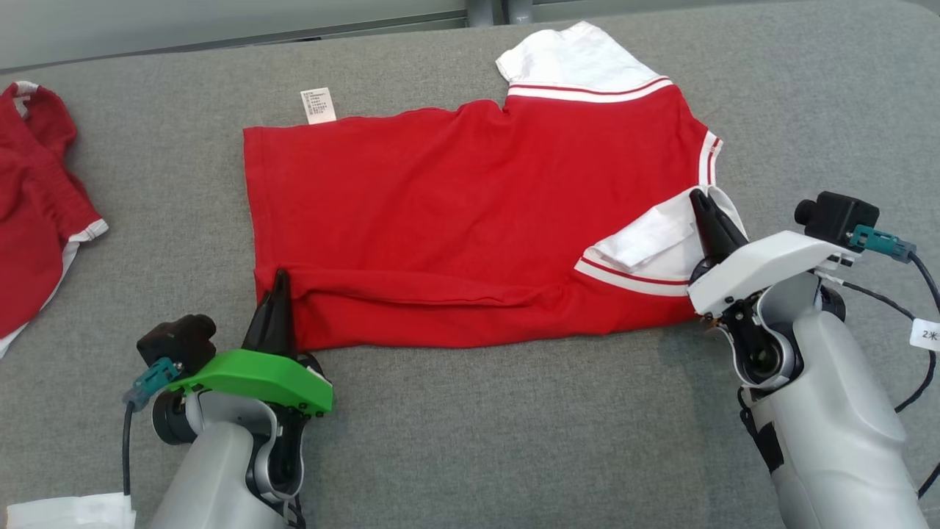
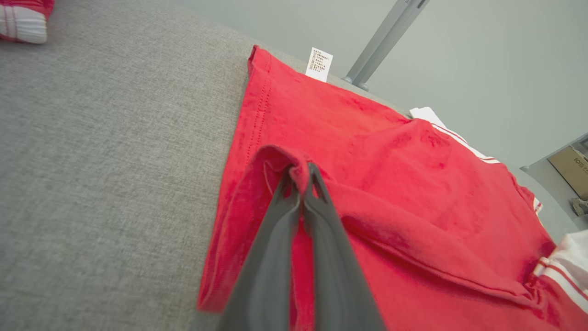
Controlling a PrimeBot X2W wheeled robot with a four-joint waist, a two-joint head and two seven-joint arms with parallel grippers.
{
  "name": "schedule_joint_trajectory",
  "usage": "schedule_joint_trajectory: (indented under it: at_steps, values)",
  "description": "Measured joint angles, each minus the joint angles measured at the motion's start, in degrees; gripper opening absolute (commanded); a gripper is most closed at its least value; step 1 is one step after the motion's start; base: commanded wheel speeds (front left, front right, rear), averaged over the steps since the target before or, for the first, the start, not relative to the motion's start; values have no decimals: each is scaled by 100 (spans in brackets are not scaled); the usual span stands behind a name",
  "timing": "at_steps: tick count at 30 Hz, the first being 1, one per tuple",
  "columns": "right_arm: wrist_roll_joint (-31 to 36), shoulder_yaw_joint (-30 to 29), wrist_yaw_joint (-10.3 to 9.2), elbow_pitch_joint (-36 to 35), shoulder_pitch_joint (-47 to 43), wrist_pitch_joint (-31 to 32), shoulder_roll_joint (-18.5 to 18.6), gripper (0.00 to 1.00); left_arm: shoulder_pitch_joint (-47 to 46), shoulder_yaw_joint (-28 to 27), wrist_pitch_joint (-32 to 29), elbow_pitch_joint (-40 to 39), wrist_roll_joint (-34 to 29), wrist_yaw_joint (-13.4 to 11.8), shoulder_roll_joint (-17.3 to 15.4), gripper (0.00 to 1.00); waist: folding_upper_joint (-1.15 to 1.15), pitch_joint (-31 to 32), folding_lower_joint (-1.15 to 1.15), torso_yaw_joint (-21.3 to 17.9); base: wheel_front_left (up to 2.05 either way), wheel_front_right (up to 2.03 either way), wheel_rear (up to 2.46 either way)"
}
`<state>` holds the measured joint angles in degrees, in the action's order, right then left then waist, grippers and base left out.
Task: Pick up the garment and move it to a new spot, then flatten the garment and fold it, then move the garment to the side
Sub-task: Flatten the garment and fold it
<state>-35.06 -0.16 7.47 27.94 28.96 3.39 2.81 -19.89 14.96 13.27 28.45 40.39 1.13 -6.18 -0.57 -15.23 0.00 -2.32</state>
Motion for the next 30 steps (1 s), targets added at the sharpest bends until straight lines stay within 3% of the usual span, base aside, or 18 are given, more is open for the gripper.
schedule_joint_trajectory:
  at_steps: [11, 12, 13, 14, 15, 16, 17, 23, 30]
  values:
    - [-115, 30, 0, 1199, 749, -280, 5, 0, -213, 102, 8, 131, -63, 29, -5, 0, 0, -34, 0, 35, 0, 0, 0]
    - [-138, 13, 0, 1324, 836, -303, 4, 0, -225, 109, -4, 140, -63, 29, -10, 10, 0, -38, 0, 33, 0, 0, 0]
    - [-176, -2, 0, 1458, 928, -321, 8, 0, -241, 116, -7, 147, -68, 19, -14, 31, 0, -44, 0, 33, 0, 0, 0]
    - [-176, -20, 0, 1603, 1018, -355, 7, 15, -262, 122, -5, 148, -88, 11, -22, 54, 0, -51, 0, 34, 0, 0, 0]
    - [-175, -42, 1, 1745, 1107, -403, 5, 39, -286, 126, -1, 147, -107, 4, -29, 100, 0, -57, 0, 35, 0, 0, 0]
    - [-168, -49, 0, 1885, 1194, -442, 9, 92, -311, 134, 0, 141, -112, 0, -30, 100, 0, -63, 0, 38, 0, 0, 0]
    - [-155, -54, 0, 2000, 1276, -515, 9, 100, -324, 138, 0, 126, -111, -12, -27, 100, 0, -69, 0, 44, 0, 0, 0]
    - [-304, 103, 1, 2268, 1646, -847, 4, 100, -295, 138, 40, -130, -112, -22, -35, 100, 0, -74, 0, 82, 0, 0, 0]
    - [-625, 448, 0, 2097, 1709, -1133, 63, 100, 164, 5, 71, -642, -59, -162, -112, 100, 0, -3, 0, 53, 0, 0, 0]
